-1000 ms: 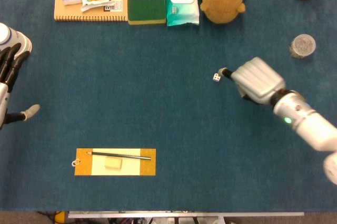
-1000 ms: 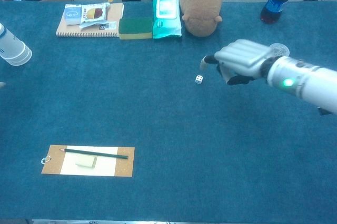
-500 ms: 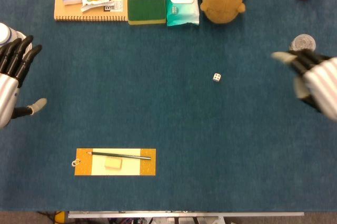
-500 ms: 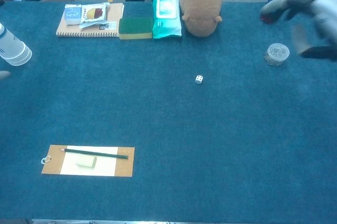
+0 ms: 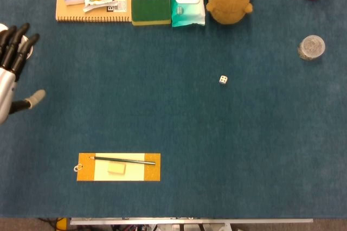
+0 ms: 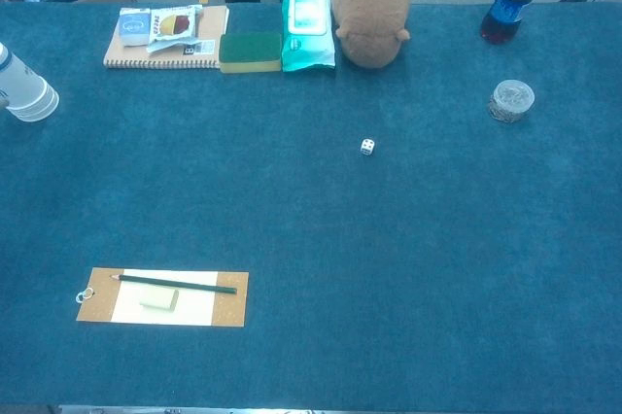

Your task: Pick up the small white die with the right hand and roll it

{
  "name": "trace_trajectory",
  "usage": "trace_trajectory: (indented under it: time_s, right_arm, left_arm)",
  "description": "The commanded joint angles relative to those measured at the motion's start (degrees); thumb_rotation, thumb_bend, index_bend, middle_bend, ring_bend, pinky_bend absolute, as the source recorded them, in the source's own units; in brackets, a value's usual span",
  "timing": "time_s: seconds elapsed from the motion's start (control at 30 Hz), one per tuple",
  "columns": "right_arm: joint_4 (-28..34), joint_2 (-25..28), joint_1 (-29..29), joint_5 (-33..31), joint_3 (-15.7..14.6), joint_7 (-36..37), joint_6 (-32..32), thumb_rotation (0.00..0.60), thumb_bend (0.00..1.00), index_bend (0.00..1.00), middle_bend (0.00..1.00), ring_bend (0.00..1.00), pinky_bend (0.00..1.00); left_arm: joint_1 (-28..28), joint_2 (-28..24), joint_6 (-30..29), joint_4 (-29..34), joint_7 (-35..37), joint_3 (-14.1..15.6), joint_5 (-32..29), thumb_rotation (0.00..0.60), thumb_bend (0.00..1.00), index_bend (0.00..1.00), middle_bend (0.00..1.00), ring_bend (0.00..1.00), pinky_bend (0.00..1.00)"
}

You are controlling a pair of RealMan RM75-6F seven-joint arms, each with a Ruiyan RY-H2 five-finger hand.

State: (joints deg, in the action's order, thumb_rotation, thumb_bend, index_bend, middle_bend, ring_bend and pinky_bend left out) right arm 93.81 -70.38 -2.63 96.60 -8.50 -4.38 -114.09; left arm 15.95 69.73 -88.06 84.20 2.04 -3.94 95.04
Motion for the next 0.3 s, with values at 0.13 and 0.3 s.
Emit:
trace_trajectory:
  time_s: [0.13, 0.3]
  right_arm:
    - [-2.8, -0.9, 1.3, -2.7, 2.9, 3.6, 2.9, 0.6, 0.26, 0.24, 0.27, 0.26, 0.53]
    - [-3.3, -1.1, 1.4, -3.4, 4.3, 4.7, 5.6, 0.6, 0.26, 0.24, 0.27, 0.26, 0.53]
  left_arm:
    - [0.2, -0.2, 2.9, -0.3, -2.7, -1.4, -4.4, 0.6, 0.05, 0.01, 0.0, 0.0, 0.09]
    - [-0.2, -0.5, 4.7, -1.4, -1.8, -1.5, -7.2, 0.6, 0.05, 0.01, 0.0, 0.0, 0.09]
